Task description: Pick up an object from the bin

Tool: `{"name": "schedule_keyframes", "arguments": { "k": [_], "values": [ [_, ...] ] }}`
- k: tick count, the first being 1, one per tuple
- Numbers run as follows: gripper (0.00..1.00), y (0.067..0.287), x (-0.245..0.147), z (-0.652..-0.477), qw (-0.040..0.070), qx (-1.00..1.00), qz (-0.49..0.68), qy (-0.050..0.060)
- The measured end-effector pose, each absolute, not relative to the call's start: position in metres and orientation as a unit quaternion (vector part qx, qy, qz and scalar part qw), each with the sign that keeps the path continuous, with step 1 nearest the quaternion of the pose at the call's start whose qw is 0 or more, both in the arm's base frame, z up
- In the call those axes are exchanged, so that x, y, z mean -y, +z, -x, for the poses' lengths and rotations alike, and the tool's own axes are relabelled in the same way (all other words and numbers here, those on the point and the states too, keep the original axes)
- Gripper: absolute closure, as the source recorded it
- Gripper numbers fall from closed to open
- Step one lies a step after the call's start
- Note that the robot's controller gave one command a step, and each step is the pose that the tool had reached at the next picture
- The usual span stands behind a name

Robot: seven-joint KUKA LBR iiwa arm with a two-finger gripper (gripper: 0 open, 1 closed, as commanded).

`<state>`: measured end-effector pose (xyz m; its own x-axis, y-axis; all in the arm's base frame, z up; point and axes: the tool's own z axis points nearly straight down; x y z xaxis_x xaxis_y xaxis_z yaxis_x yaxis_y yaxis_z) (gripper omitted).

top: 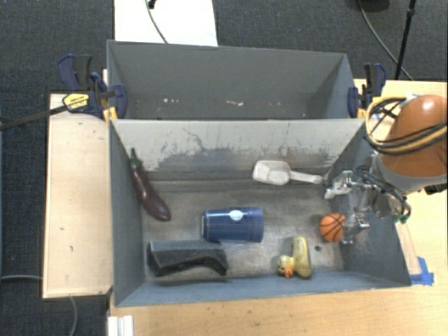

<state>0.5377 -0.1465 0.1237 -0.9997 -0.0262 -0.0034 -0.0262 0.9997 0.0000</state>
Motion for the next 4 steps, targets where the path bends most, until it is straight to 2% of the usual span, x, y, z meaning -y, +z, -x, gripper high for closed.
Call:
{"name": "schedule_keyframes", "arguments": {
  "k": [1,2,4],
  "values": [
    [0.00,0.070,0.151,-0.524,0.003,-0.995,0.096,0.000],
    [1.00,0.073,0.149,-0.547,0.002,-0.998,-0.062,0.000],
    [1.00,0.074,0.149,-0.547,0.002,-0.998,-0.061,0.000]
  ]
}}
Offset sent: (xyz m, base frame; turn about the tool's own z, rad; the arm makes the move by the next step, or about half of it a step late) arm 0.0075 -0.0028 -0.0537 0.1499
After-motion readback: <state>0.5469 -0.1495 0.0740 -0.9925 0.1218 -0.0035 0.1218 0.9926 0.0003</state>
